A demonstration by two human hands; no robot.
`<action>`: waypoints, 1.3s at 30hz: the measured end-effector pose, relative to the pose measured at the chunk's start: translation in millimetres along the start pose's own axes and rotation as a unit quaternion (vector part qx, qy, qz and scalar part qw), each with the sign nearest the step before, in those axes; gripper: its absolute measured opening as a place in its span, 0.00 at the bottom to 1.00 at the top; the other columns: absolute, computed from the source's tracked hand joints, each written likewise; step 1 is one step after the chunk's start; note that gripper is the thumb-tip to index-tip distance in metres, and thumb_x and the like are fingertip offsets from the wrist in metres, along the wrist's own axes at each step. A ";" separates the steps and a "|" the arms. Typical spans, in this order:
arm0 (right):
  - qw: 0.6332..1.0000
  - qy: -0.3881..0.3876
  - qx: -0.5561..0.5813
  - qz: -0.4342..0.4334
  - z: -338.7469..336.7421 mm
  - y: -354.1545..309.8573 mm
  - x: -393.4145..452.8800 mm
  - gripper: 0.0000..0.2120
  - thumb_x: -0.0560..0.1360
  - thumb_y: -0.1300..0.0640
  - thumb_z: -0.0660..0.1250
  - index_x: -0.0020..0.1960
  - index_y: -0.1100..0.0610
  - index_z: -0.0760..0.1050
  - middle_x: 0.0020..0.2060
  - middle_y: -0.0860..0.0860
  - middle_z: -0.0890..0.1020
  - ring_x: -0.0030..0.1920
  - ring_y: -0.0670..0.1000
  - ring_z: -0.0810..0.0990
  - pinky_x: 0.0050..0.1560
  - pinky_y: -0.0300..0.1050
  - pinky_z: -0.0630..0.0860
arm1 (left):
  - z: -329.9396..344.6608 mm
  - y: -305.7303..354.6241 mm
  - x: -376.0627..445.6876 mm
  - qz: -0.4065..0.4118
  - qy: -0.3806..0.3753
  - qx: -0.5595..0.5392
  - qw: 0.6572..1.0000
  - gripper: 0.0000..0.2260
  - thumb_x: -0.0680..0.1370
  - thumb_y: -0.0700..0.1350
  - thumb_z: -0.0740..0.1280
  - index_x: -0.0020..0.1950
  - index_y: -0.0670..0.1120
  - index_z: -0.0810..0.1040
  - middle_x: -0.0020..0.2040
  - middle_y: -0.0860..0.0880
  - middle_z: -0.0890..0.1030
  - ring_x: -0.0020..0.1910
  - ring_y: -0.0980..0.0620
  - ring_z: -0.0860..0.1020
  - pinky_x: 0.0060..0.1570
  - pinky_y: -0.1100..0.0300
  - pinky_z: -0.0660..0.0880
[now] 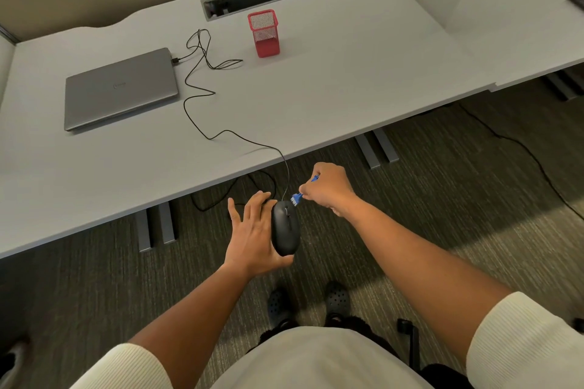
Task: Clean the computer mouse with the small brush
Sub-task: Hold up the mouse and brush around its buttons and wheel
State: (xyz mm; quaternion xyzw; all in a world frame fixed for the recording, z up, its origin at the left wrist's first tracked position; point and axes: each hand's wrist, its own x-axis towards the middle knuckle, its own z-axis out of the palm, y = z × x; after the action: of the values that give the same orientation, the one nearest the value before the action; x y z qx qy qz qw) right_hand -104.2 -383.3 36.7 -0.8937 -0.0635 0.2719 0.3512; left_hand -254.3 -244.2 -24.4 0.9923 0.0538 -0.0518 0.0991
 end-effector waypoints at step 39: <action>0.977 -0.172 -0.051 -0.116 -13.2 -0.5 -16.1 0.12 0.69 0.60 0.76 0.38 0.55 0.72 0.39 0.52 0.81 0.37 0.48 0.77 0.38 0.43 0.74 | -0.6 -4.6 -7.3 0.004 0.000 0.036 0.999 0.51 0.62 0.74 0.68 0.76 0.45 0.63 0.74 0.45 0.61 0.78 0.44 0.58 0.74 0.27 0.42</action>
State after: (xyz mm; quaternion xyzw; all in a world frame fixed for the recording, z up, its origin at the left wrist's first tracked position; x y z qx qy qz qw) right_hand -110.7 -395.7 52.1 -0.8369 -0.2400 0.3750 0.3183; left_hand -262.0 -240.3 -23.9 0.9954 0.0476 -0.0530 0.0634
